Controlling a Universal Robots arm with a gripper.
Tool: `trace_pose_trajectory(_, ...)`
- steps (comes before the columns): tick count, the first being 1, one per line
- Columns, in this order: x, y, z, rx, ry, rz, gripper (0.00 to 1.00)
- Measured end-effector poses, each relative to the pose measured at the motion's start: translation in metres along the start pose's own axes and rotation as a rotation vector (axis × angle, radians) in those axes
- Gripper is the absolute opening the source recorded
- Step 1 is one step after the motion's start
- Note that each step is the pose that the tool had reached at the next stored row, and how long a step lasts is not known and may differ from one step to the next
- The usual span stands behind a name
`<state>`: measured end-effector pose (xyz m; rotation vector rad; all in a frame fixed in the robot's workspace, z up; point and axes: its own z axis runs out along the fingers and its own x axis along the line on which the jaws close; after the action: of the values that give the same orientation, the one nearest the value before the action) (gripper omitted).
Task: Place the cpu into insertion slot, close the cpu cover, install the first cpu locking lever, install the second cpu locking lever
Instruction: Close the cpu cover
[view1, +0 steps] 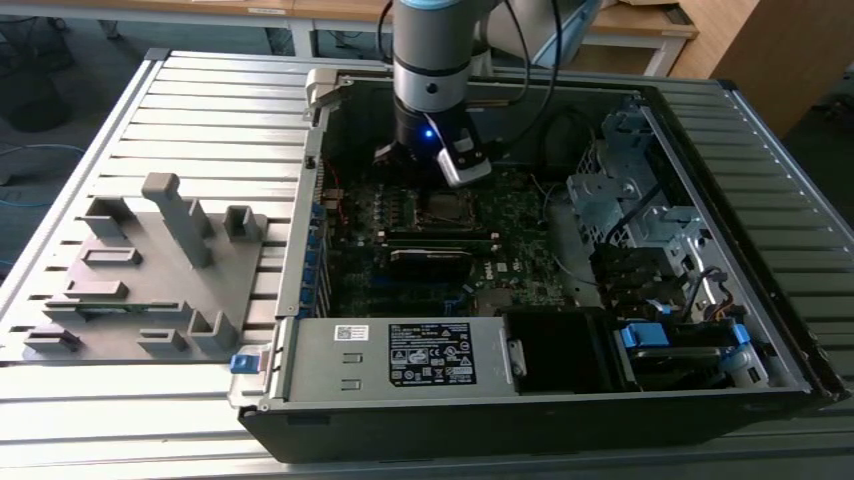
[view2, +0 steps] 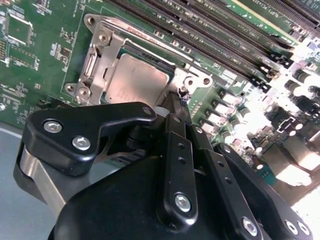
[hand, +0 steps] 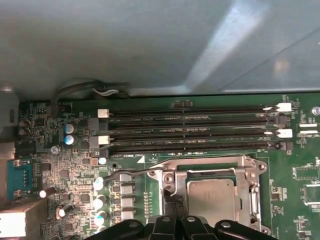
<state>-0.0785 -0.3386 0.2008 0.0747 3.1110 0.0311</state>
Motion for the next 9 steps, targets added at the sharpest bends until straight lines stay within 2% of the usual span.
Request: trace_pose_trajectory(9,0.0013,-0.0001,0.0022,-0.0004,0.0003,-0.013,0.10)
